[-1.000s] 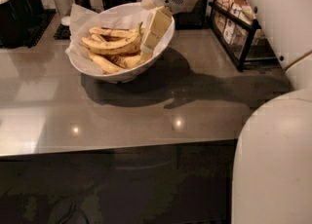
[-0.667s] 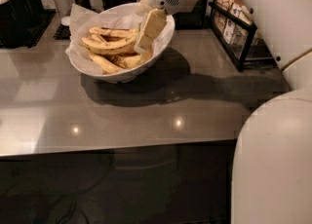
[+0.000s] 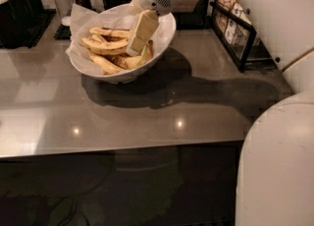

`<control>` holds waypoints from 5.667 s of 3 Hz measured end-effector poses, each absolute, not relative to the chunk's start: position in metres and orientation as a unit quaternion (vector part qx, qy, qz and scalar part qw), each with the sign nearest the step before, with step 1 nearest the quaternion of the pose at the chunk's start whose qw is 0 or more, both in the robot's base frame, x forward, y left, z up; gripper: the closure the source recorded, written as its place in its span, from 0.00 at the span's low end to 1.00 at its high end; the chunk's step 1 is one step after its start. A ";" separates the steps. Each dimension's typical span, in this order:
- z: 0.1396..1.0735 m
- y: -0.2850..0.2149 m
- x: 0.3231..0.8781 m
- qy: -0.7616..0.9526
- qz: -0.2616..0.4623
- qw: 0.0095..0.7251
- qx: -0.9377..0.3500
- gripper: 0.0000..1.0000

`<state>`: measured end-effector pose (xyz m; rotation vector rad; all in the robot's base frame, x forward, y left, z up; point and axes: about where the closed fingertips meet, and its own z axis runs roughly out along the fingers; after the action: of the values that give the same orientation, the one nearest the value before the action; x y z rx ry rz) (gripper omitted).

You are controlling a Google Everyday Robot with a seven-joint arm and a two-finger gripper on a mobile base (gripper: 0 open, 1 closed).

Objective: Pick banana from white bowl

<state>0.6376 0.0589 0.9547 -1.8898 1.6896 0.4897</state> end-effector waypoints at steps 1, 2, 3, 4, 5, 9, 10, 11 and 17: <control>0.954 0.062 0.637 0.628 0.184 0.277 -0.704 0.14; 0.946 0.075 0.644 0.622 0.194 0.273 -0.708 0.14; 0.935 0.083 0.651 0.623 0.205 0.266 -0.706 0.21; 0.925 0.078 0.650 0.636 0.212 0.256 -0.696 0.19; 0.922 0.063 0.641 0.657 0.209 0.255 -0.678 0.20; 0.926 0.078 0.644 0.652 0.160 0.250 -0.698 0.20; 0.941 0.086 0.642 0.641 0.139 0.254 -0.711 0.15; 0.947 0.091 0.635 0.635 0.141 0.251 -0.717 0.17; 0.913 0.070 0.632 0.667 0.213 0.230 -0.675 0.44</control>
Offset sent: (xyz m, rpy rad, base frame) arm 0.0163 0.0275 -0.0141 0.0177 0.0331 0.0443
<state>0.6324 0.0705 0.9127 -1.8575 1.8359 0.5872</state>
